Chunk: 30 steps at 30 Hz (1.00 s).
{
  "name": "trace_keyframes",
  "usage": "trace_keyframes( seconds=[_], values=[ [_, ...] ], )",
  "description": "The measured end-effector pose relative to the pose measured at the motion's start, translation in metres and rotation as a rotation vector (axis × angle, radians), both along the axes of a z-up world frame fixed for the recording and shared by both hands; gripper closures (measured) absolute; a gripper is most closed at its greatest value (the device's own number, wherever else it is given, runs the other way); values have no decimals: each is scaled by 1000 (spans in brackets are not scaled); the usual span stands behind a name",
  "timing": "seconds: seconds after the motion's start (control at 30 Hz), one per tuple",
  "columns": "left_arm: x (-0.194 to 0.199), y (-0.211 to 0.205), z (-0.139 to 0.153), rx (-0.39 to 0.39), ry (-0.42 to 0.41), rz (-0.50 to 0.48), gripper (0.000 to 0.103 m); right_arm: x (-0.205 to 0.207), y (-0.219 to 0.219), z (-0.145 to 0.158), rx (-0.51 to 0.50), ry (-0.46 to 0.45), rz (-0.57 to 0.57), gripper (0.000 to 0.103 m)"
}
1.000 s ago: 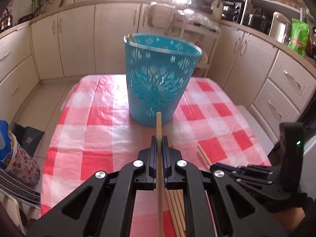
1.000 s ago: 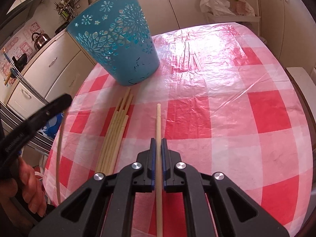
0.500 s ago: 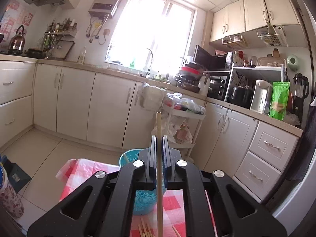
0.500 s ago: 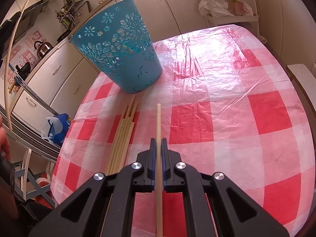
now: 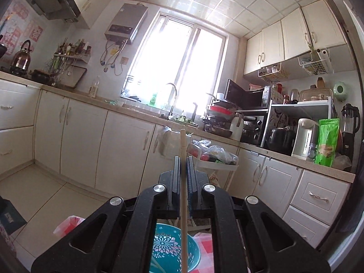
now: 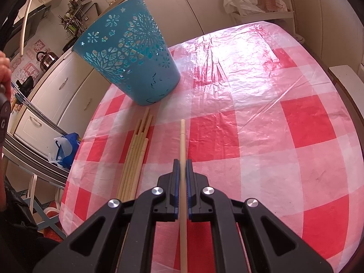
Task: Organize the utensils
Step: 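Carry the left gripper's chopstick over the blue bin and open to drop it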
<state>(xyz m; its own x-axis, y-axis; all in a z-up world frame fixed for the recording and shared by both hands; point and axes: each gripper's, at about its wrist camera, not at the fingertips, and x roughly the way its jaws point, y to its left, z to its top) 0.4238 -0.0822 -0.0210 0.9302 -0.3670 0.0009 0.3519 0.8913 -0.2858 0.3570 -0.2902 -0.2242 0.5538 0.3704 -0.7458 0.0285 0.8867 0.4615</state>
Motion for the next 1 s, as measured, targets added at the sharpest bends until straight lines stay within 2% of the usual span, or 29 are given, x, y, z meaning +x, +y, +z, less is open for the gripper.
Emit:
trace_keyframes(
  seconds=[0.17, 0.47, 0.73, 1.0],
  values=[
    [29, -7, -8, -19, 17, 22, 98, 1, -2, -3, 21, 15, 3, 97],
    [60, -23, -31, 32, 26, 74, 98, 3, -2, -6, 37, 28, 8, 97],
    [68, -30, -63, 110, 92, 89, 98, 5, 1, -9, 41, 34, 17, 97],
    [58, -31, -79, 185, 167, 78, 97, 3, 1, -9, 42, 32, 11, 97]
  ],
)
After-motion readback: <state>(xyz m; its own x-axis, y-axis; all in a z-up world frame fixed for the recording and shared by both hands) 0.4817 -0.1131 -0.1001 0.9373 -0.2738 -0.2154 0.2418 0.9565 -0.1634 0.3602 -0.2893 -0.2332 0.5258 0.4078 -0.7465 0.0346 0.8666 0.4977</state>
